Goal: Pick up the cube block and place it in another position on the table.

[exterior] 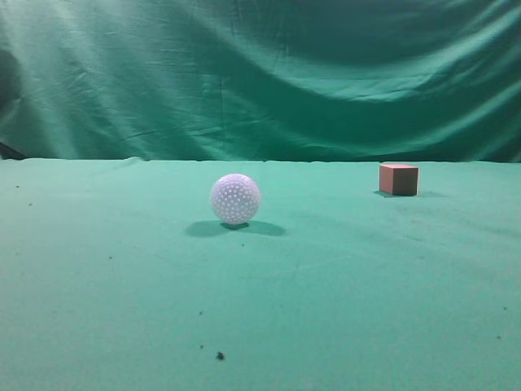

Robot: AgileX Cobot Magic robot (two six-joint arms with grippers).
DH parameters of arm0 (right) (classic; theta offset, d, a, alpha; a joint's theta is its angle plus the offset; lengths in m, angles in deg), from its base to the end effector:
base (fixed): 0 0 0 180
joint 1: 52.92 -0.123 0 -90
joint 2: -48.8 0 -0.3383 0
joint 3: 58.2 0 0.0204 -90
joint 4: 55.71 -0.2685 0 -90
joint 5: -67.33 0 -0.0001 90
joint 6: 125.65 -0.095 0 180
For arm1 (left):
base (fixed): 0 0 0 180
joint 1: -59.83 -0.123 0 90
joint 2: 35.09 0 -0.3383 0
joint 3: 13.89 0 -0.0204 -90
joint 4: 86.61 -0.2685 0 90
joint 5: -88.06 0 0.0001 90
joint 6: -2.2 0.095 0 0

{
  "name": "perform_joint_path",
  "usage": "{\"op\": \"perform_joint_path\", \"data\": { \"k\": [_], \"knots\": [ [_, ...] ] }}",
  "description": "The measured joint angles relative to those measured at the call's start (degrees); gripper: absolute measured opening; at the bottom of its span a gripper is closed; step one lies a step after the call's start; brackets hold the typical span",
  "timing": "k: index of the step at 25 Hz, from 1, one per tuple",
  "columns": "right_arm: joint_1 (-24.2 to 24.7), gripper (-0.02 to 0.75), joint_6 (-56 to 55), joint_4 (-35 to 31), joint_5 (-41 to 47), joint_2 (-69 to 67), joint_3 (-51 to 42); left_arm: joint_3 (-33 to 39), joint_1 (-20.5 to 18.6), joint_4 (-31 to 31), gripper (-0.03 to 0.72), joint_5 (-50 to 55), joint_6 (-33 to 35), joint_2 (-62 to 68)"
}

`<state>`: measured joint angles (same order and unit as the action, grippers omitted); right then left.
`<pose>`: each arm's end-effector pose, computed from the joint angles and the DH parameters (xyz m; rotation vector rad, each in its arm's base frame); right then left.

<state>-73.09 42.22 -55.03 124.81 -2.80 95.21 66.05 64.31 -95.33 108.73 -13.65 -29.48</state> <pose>0.1081 0.0387 0.3950 -0.1698 2.3767 0.2556 0.0209 0.0035 0.1710 -0.0890 1.8487 -0.0985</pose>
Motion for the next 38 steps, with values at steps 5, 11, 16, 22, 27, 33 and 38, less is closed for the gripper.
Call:
{"op": "perform_joint_path", "data": {
  "k": [5,11,16,22,27,33,38],
  "knots": [
    [0.0,0.0,0.22,0.32,6.31,7.03,-3.18,0.0,0.0,0.0,0.262,0.0,0.0,0.0],
    [0.0,0.0,1.5,3.23,8.14,9.52,-4.0,0.0,0.0,0.0,0.262,0.0,0.0,0.0],
    [4.13,0.0,6.05,1.77,-3.51,16.54,-13.05,0.0,0.0,0.0,0.262,0.0,0.0,0.0],
    [14.13,0.0,7.56,0.64,-20.37,31.11,-31.05,0.0,0.0,0.0,0.262,0.0,0.0,0.0],
    [17.62,0.0,7.7,0.54,-31.22,40.91,-43.1,0.0,0.0,0.0,0.262,0.0,0.0,0.0],
    [17.74,0.0,7.7,0.54,-33.6,45.63,-52.8,0.0,0.0,0.0,0.262,0.0,0.0,0.0],
    [17.74,0.0,7.7,0.51,-34.19,45.62,-53.33,0.0,0.0,0.0,0.262,0.0,0.0,0.0]
  ]
}}
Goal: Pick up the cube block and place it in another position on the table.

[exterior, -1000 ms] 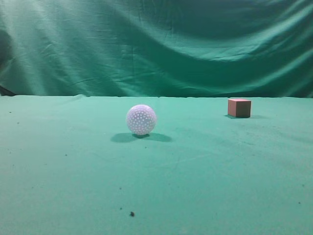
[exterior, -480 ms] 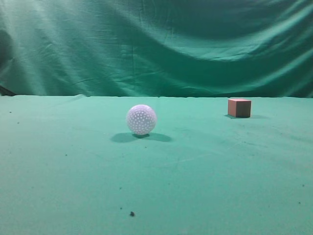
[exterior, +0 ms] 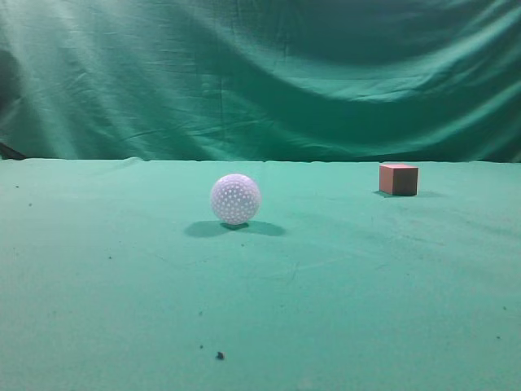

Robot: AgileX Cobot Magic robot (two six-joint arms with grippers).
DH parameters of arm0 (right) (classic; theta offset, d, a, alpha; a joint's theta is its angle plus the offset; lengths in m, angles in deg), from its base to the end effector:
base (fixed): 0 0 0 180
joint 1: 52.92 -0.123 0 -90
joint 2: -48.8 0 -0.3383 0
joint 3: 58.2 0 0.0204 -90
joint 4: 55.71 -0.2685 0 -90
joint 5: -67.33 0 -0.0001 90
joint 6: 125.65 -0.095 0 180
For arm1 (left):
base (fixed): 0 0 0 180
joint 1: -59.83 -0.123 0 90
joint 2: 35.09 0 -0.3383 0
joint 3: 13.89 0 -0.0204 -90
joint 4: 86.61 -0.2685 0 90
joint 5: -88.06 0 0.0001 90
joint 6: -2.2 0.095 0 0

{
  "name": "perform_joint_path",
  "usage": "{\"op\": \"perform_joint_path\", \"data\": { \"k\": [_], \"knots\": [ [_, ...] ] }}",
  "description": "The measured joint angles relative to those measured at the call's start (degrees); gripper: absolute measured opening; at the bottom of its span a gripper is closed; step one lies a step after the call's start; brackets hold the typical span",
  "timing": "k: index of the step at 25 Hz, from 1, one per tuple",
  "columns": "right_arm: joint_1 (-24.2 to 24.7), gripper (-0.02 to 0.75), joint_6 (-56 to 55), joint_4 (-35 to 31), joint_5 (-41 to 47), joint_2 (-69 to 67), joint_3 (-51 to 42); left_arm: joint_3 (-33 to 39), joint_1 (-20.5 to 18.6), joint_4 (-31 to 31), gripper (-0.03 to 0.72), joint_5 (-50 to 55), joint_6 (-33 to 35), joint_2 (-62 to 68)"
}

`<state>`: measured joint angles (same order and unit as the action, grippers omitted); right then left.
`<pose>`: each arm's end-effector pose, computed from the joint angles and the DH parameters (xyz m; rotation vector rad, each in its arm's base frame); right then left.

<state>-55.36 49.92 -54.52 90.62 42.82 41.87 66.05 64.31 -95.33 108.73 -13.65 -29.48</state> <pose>0.0196 0.0001 0.1664 0.0205 1.9062 0.0605 0.0209 0.0035 0.1710 -0.0890 1.8487 -0.0985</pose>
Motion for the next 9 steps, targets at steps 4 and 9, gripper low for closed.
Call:
{"op": "perform_joint_path", "data": {
  "k": [4,9],
  "knots": [
    [0.0,0.0,0.0,-0.1,-0.1,0.0,0.0,0.0,0.0,0.0,0.262,0.0,0.0,0.0],
    [0.0,0.0,0.0,-0.1,-0.1,0.0,0.0,0.0,0.0,0.0,0.262,0.0,0.0,0.0]
  ]
}}
